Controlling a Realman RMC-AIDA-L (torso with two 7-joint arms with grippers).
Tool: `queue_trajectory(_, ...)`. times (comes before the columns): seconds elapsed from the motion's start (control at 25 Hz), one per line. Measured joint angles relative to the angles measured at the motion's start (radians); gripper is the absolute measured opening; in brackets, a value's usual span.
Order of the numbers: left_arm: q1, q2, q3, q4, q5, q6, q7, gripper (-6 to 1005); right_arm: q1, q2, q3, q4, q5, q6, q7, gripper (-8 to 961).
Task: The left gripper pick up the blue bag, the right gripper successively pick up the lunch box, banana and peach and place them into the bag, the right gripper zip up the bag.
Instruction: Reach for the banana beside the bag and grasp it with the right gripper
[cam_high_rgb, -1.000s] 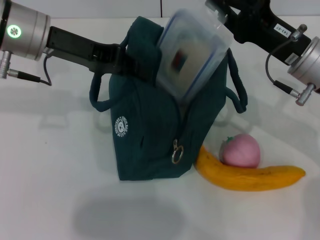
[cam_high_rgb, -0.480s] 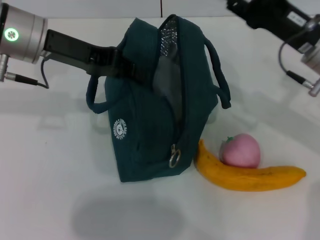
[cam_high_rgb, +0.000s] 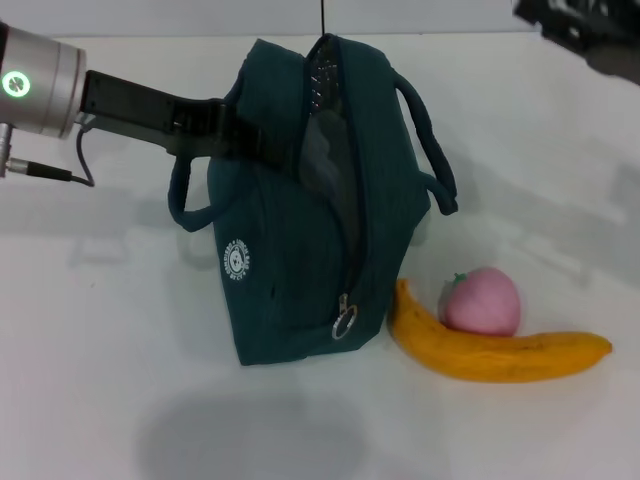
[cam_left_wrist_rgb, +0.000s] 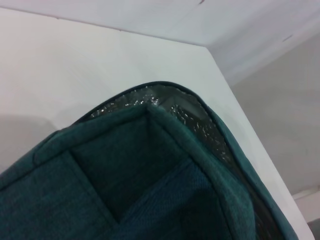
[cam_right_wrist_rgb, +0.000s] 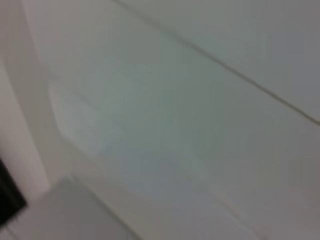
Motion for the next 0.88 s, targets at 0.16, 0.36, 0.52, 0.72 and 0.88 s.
queue_trajectory(0.16, 0.010, 0.000, 0.000, 0.000, -0.019, -0.003, 0.004, 35, -0.037, -0.038, -0.073, -0.076, -0.086, 0.000, -0.012, 857)
queue_trajectory(0.36, 0.020, 0.000, 0.000, 0.000, -0.020, -0.004, 0.005, 35, -0.043, -0.060, -0.084, -0.246, -0.356, -0.019, -0.015, 854)
queue_trajectory(0.52, 0.022, -0.004, 0.000, 0.000, -0.021, -0.005, 0.016, 35, -0.042, -0.081, -0.073, -0.404, -0.521, -0.054, -0.013, 853)
queue_trajectory(0.72, 0.022, -0.006, 0.000, 0.000, -0.022, -0.005, 0.019, 35, -0.011, -0.120, -0.072, -0.552, -0.673, -0.142, 0.024, 851)
queue_trajectory(0.88, 0.022, -0.009, 0.000, 0.000, -0.022, -0.005, 0.019, 35, 0.044, -0.119, -0.076, -0.680, -0.859, -0.234, 0.087, 849)
